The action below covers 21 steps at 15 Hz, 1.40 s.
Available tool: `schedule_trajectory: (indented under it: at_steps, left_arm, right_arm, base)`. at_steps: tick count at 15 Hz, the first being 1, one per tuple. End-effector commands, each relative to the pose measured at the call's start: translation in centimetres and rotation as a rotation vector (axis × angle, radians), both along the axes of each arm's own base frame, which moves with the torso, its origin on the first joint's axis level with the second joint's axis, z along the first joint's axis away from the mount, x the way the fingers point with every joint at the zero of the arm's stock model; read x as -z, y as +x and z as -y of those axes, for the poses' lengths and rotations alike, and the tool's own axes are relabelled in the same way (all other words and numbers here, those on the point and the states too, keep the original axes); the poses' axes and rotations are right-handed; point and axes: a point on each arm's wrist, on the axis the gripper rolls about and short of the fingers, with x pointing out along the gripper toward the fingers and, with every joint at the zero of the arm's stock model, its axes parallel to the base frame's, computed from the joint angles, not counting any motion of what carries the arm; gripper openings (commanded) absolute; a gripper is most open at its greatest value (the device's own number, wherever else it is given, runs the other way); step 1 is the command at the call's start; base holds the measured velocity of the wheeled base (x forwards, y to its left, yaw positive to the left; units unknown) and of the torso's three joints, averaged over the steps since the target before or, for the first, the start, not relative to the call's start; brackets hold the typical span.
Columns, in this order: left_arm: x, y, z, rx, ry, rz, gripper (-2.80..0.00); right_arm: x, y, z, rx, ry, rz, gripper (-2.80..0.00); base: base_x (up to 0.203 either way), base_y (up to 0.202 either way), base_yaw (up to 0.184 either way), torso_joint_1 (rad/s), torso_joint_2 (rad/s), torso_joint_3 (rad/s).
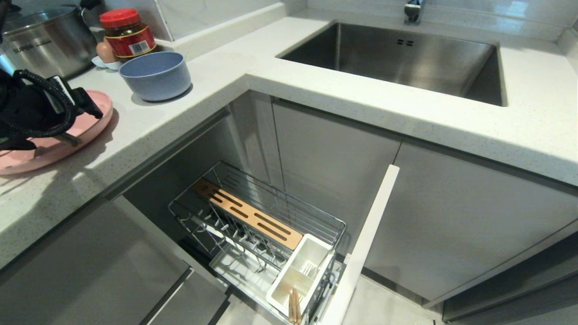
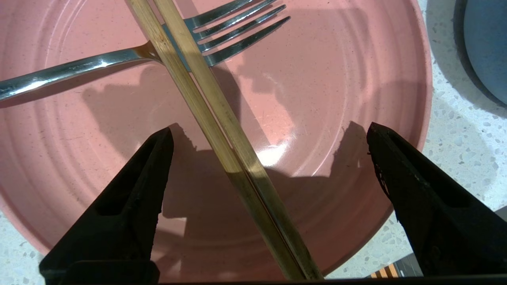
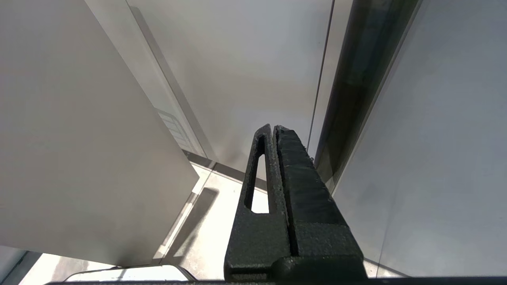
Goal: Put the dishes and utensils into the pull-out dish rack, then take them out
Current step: Pick up the chopsticks and place it in the cupboard
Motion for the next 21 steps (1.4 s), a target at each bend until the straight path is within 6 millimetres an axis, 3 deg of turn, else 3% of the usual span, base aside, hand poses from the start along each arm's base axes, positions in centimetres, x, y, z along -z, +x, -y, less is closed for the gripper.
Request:
schedule_trajectory:
  at_steps: [1,5,6,21]
  left_arm:
    - [0.13,0.16,0.01,-0.004,0.000,-0.007,0.00]
    - [0.22,0.33,0.02,-0.004,0.000,-0.010,0.00]
    - [0.22,0.33,0.02,-0.006,0.001,-0.010,-2.80]
    - [-0.22,0.01,-0.05,-0.011,-0.005,0.012,-2.80]
  right_arm:
    - [0.00,-0.02,0.00,0.000,0.000,0.003,-2.80]
    - [0.00,-0.02,0.00,0.000,0.000,0.003,-2.80]
    - [0.00,-0.02,0.00,0.000,0.000,0.003,-2.80]
    - [0.00,-0.02,0.00,0.000,0.000,0.003,-2.80]
  base:
    - [0.000,0.000,0.000,0.000,0.00,0.000]
    - [0.000,0.000,0.000,0.000,0.00,0.000]
    - [0.000,0.000,0.000,0.000,0.00,0.000]
    - [0.000,0.000,0.000,0.000,0.00,0.000]
